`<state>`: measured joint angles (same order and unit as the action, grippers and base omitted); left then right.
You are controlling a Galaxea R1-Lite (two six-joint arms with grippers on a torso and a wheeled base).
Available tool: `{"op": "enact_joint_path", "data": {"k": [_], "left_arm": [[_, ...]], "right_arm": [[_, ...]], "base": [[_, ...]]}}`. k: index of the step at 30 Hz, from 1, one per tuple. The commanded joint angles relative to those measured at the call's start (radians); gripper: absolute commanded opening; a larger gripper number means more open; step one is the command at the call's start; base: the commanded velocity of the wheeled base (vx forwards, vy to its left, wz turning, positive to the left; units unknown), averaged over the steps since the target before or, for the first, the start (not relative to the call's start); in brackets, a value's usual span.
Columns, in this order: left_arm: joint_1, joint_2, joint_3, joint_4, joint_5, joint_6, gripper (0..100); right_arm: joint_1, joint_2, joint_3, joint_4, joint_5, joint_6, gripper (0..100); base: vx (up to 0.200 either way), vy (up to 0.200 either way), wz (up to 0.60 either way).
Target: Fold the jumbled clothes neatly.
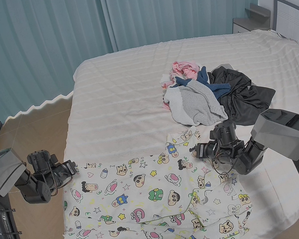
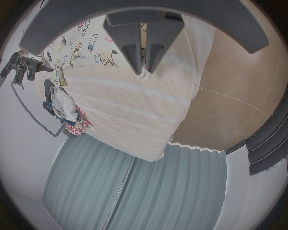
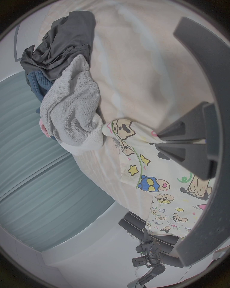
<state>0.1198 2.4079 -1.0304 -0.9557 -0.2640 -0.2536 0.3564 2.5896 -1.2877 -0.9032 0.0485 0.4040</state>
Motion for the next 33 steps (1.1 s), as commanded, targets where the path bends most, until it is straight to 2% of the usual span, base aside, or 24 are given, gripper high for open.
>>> {"op": "enact_joint_path", "data": {"k": [1,9,10,22,26,33], "left_arm": [[0.001,-0.01,0.003,-0.005,0.0,0.001,0],[0.001,-0.032,0.049,-0.052,-0.001,0.001,0],[0.003,-0.044,0.066,-0.07,-0.001,0.001,0],[0.012,-0.13,0.168,-0.083,-0.012,0.027,0],[0.017,-0.15,0.222,-0.14,-0.014,0.028,0],[0.029,-0.184,0.325,-0.156,-0.043,0.043,0]], "right_arm": [[-0.007,-0.014,0.016,-0.017,-0.002,0.002,0],[-0.01,-0.071,0.091,-0.057,0.001,0.004,0],[-0.01,-0.111,0.159,-0.097,0.008,0.007,0],[0.015,-0.236,0.415,-0.26,0.073,0.021,0],[0.018,-0.284,0.531,-0.33,0.096,0.021,0],[0.013,-0.299,0.66,-0.433,0.128,0.018,0]], "base": [[0.0,0.0,0.0],[0.0,0.0,0.0],[0.0,0.0,0.0],[0.0,0.0,0.0],[0.0,0.0,0.0],[0.0,0.0,0.0]]}}
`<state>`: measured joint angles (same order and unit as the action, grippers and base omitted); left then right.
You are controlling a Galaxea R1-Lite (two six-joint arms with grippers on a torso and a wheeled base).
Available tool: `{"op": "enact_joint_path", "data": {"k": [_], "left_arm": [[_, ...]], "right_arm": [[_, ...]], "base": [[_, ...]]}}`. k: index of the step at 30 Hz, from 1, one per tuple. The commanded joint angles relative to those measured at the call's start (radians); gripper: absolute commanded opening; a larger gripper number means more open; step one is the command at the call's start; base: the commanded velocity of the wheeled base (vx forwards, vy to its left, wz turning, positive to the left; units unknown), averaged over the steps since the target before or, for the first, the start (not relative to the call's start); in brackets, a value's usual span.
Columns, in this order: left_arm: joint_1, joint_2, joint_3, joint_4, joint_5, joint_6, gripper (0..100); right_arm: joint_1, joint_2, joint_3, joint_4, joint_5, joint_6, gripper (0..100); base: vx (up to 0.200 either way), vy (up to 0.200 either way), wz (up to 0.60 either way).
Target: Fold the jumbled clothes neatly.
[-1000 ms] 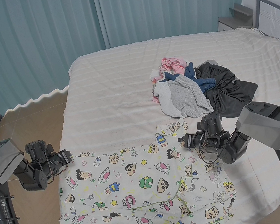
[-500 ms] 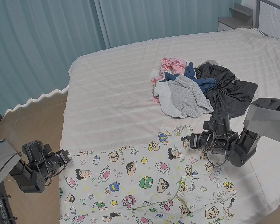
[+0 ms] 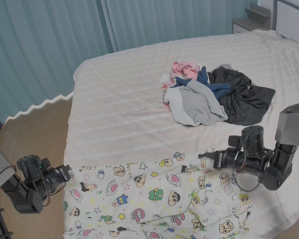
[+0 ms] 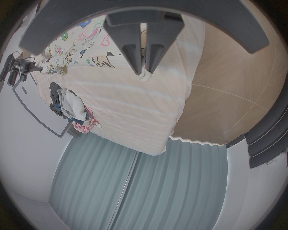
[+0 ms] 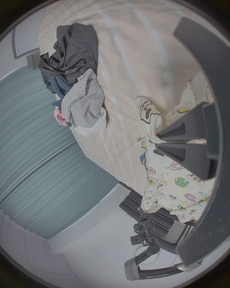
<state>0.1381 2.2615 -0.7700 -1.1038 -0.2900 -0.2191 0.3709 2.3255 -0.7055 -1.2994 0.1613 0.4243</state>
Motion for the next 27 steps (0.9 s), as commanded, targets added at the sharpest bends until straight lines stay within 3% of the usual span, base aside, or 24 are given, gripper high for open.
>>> {"op": "enact_joint_path", "data": {"k": [1,6,14,27], "left_arm": [[0.026,-0.048,0.11,-0.008,-0.043,0.061,0],[0.074,-0.071,0.235,-0.01,-0.118,0.192,0],[0.107,-0.085,0.38,-0.108,-0.164,0.244,0],[0.156,-0.076,0.52,-0.168,-0.199,0.348,0]], "right_arm": [[-0.001,-0.035,0.115,-0.061,0.024,-0.002,0],[0.0,-0.035,0.215,-0.132,0.05,-0.012,0],[0.017,-0.023,0.353,-0.232,0.076,-0.041,0],[0.043,-0.032,0.482,-0.233,0.109,-0.079,0]], "base": [[0.0,0.0,0.0],[0.0,0.0,0.0],[0.0,0.0,0.0],[0.0,0.0,0.0]]}}
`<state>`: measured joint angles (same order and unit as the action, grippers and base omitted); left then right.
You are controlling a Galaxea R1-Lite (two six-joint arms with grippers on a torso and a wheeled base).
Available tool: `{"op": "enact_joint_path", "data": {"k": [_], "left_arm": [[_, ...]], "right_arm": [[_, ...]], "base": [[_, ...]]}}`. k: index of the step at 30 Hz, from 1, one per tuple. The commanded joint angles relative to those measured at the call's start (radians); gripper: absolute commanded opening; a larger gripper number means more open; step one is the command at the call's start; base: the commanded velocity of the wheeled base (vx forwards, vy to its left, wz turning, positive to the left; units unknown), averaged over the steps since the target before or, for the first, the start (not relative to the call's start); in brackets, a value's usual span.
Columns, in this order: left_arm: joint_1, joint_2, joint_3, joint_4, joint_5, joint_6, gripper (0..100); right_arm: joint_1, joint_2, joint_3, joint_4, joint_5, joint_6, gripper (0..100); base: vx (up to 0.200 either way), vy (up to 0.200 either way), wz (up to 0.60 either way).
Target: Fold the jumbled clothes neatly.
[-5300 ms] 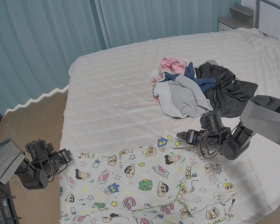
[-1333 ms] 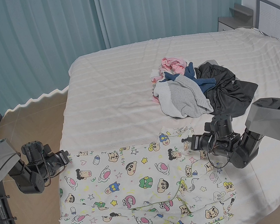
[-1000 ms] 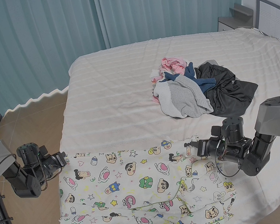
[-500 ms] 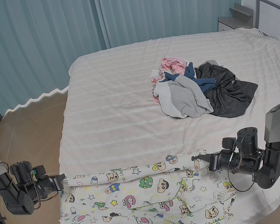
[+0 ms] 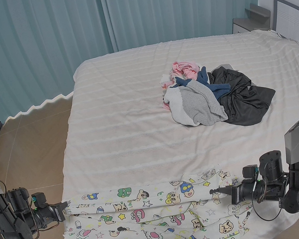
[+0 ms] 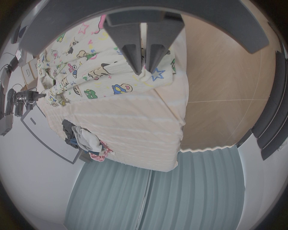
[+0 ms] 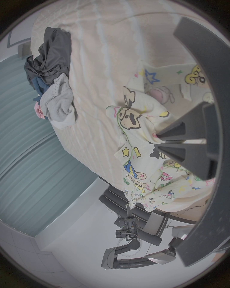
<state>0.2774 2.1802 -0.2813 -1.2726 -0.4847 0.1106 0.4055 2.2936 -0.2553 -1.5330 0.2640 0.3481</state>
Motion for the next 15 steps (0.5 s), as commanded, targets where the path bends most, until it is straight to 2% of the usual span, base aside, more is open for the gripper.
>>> {"op": "enact_joint_path", "data": {"k": [1,10,15], "left_arm": [[0.019,0.009,0.039,0.001,-0.005,0.026,0],[0.022,0.015,0.085,0.001,-0.015,0.055,0],[0.028,0.075,0.097,-0.016,-0.014,0.101,0]], "right_arm": [[0.009,0.0,0.039,0.001,0.009,-0.006,0],[0.006,0.007,0.087,0.001,0.021,-0.021,0],[0.009,0.03,0.117,0.001,0.023,-0.032,0]], "base": [[0.0,0.0,0.0],[0.0,0.0,0.0],[0.0,0.0,0.0]]}}
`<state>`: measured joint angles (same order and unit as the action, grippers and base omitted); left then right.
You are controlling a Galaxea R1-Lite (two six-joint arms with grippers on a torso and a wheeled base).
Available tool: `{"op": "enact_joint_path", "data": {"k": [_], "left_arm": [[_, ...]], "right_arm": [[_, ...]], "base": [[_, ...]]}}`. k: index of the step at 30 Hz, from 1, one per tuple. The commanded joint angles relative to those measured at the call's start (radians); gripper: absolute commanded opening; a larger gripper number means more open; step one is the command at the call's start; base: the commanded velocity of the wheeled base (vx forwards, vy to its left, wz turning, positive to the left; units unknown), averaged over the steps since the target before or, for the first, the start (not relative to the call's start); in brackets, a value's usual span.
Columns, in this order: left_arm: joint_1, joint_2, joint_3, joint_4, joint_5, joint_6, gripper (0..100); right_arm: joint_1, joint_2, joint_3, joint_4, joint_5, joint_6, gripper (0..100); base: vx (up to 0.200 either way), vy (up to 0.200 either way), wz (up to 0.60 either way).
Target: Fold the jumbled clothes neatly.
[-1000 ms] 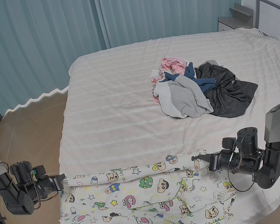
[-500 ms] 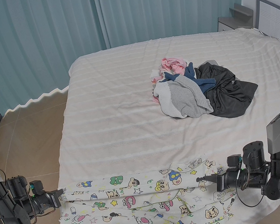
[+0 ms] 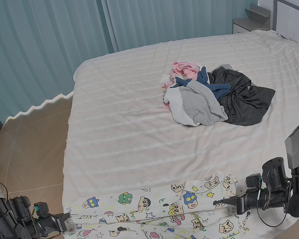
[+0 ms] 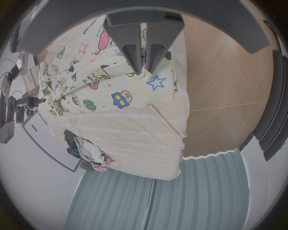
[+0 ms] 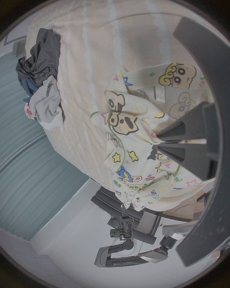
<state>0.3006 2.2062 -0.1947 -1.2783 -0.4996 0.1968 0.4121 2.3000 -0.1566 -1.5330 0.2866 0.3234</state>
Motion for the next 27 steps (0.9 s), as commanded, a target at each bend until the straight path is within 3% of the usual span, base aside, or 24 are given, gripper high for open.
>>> {"op": "enact_joint_path", "data": {"k": [1,17,27], "left_arm": [[0.006,0.056,0.015,-0.015,0.001,0.018,0],[0.012,0.242,0.083,-0.293,0.003,0.029,0],[0.011,0.247,0.092,-0.293,-0.001,0.029,0]], "right_arm": [[0.002,0.029,0.019,0.001,0.0,-0.014,0],[-0.007,0.07,0.014,-0.001,-0.001,-0.032,0],[-0.007,0.076,0.026,0.001,-0.001,-0.03,0]], "base": [[0.0,0.0,0.0],[0.0,0.0,0.0],[0.0,0.0,0.0]]}}
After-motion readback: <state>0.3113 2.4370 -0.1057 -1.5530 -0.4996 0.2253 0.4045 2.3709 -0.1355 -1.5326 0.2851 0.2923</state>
